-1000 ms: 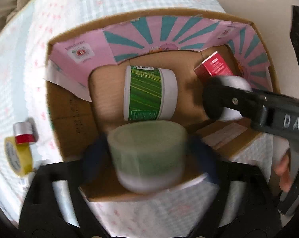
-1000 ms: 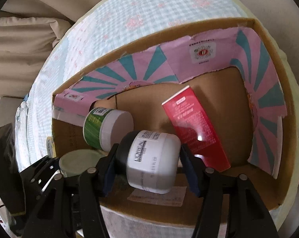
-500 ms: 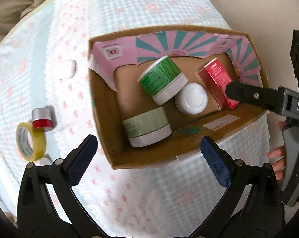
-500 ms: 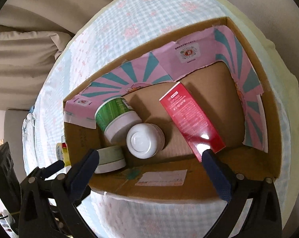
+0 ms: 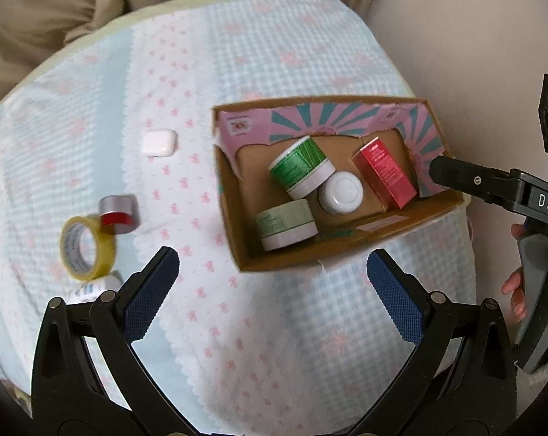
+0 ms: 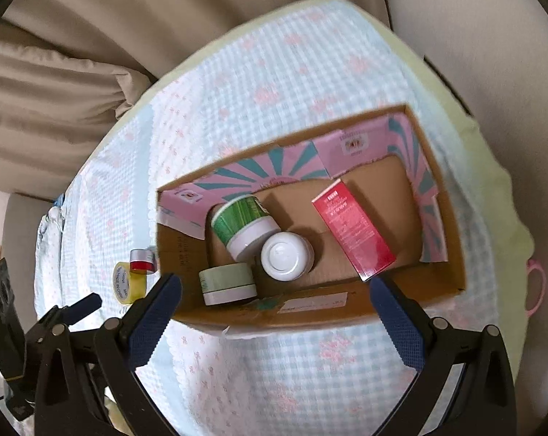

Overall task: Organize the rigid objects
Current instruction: 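Move the left gripper down over the yellow tape roll while the right approaches the red-lidded jar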

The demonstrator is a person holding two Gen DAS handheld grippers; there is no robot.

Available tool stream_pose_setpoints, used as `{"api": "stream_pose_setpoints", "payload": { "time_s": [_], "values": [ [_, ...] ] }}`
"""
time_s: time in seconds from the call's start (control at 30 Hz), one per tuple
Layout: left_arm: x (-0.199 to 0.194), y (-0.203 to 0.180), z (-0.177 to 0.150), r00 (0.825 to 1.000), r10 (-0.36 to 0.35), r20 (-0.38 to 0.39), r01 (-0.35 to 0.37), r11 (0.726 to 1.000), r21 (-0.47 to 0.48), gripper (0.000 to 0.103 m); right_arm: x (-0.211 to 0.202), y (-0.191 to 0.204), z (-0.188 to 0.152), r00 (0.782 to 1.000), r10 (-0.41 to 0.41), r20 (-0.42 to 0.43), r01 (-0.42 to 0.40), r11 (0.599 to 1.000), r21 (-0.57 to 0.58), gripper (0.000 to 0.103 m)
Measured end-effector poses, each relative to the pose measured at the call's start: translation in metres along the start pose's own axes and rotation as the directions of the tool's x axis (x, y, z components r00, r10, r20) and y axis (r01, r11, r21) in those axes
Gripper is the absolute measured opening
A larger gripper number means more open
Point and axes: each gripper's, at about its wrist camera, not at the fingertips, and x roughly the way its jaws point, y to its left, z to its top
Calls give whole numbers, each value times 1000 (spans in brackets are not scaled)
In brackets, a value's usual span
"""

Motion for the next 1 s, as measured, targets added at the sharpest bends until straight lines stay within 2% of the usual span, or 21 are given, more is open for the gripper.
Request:
{"api": "stream_pose_setpoints", "payload": {
  "time_s": [0.3,0.53,0.77,1.0],
  "values": [
    [-76,47,-46,996,20,87,-15,998,-60,103,-51,65,-31,999,-6,32,10,993,-120,103],
    [-124,106,-90,992,35,119,-22,994,-111,103,-76,135,-71,998,-36,52,46,980,-192,103],
    [-151,170,-120,990,43,137,-27,992,-123,103,-80,201,-103,995,-39,87,57,973,-224,103],
    [-158,222,-133,991,10,130,3,995,-101,103,-62,255,-127,996,-33,85,50,979,-199,103]
  ]
}}
